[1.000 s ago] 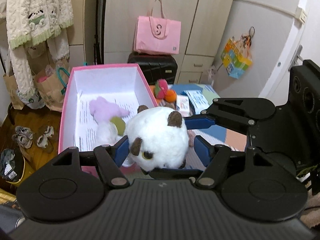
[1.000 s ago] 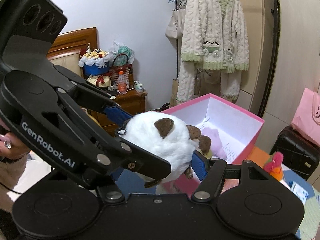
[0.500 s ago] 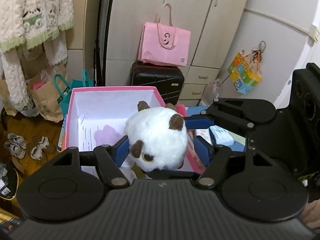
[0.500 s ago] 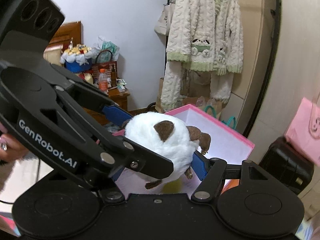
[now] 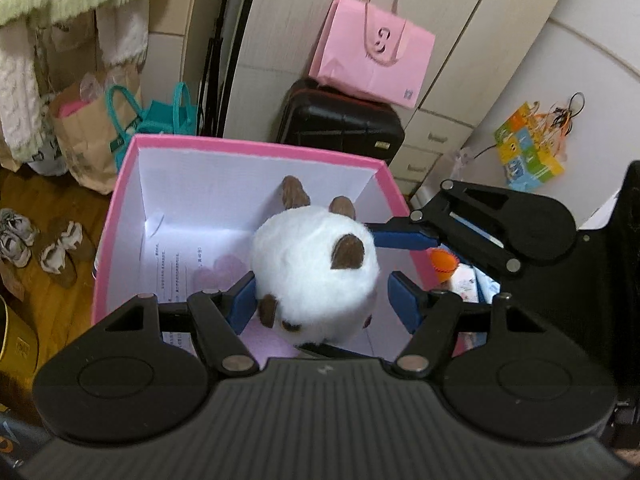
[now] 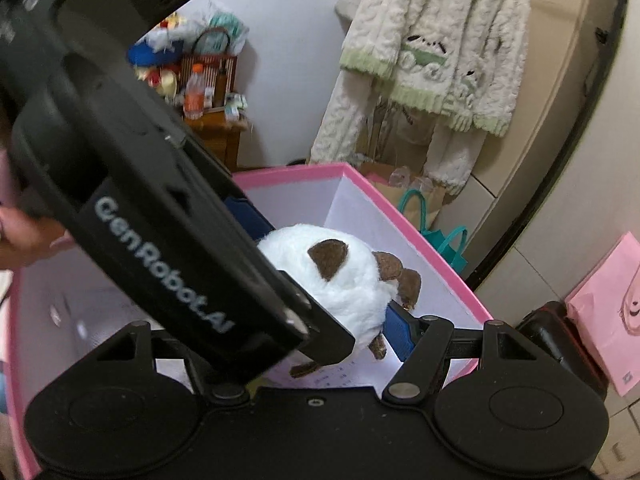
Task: Organize soft objects
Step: 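Lower the cat plush into the box and open the left tool, then withdraw the left tool from the box toward the pink floral cloth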
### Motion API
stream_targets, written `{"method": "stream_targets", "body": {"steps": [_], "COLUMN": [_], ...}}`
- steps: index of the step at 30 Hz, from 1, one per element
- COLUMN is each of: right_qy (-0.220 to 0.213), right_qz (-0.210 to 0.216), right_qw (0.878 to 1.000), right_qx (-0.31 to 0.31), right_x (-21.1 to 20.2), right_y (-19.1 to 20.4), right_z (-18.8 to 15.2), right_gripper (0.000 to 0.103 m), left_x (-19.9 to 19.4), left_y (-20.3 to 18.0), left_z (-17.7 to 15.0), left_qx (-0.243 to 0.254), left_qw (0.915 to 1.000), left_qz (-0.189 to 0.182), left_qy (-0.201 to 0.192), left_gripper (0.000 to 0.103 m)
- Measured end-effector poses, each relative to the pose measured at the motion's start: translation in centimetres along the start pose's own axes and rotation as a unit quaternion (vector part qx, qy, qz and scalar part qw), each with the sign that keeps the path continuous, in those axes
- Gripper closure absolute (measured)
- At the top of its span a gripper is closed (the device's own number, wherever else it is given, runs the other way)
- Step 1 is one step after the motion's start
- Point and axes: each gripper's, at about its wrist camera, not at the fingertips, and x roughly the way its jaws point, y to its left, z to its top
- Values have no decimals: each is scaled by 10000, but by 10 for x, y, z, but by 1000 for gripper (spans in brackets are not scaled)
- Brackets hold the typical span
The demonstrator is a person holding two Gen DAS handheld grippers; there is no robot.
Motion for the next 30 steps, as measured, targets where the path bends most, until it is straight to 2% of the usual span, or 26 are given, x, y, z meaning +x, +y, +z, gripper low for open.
{"method": "stream_targets", "body": {"steps": [4, 9, 15, 24, 30], "right_qy": [201, 408, 433, 330, 230], "right_qz": [-5, -121, -398, -402, -413], "right_qw": [9998, 9990, 9980, 9973, 9971], "right_qx": [-66, 126, 251, 522, 601], "right_x": [10, 18, 7, -24, -52], "right_y": [-2, -6, -1, 11, 23], "right_z": [-4, -7, -11, -17, -19], "right_gripper": [29, 27, 27, 27, 27], "left_x": [11, 10, -14, -60, -94], "left_y": [3, 3, -7, -33, -55], "left_z": [1, 2, -5, -26, -44], "left_qx": [-61, -27, 324, 885, 1200], "left_qw": [9998, 10000, 9991, 9939, 9896], "left_qz": [-5, 12, 177, 587, 673], "left_qy": [189, 42, -225, -303, -423], "left_gripper": [35, 35, 34, 34, 33]}}
